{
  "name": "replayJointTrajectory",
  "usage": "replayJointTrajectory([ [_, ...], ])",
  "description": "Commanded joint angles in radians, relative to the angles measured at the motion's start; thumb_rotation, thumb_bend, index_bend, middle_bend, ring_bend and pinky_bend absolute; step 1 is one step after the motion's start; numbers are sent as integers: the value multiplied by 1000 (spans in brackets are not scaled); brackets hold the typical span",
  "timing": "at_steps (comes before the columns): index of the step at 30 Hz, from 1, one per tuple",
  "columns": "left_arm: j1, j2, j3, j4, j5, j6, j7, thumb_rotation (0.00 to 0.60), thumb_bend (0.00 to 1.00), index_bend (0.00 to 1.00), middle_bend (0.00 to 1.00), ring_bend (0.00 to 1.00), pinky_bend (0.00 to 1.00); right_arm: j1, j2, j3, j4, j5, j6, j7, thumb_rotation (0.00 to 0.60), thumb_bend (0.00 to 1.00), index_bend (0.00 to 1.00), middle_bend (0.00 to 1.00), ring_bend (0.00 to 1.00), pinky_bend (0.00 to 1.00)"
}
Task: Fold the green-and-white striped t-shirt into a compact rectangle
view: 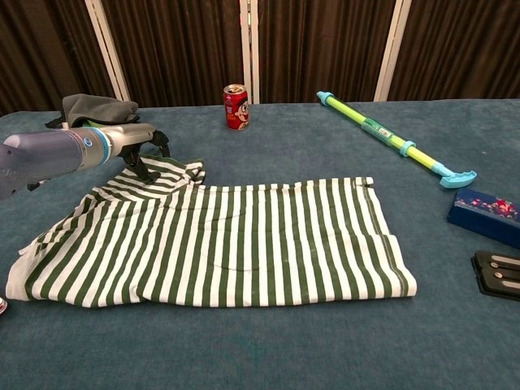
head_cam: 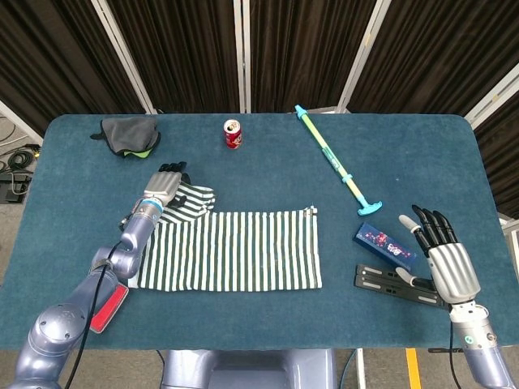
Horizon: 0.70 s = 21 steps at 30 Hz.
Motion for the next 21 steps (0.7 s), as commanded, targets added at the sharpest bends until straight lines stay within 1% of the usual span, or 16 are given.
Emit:
replayJointTrajectory([
  [1, 5, 8, -3, -13, -5, 5, 7, 600, 399, 578, 0, 0, 0, 0, 0, 0, -1, -1, 0, -1, 600, 0, 180, 0, 0, 0],
  [6, 16, 25, -4, -43, -9, 21, 17, 600, 398, 602, 0, 0, 0, 0, 1, 0, -3, -3, 2, 0, 600, 0, 181, 0, 0, 0],
  [21, 32, 54, -8, -109, -20, 54, 39, 600, 404, 615, 0, 0, 0, -2, 4, -1, -6, -7, 6, 1, 600, 0, 188, 0, 0, 0],
])
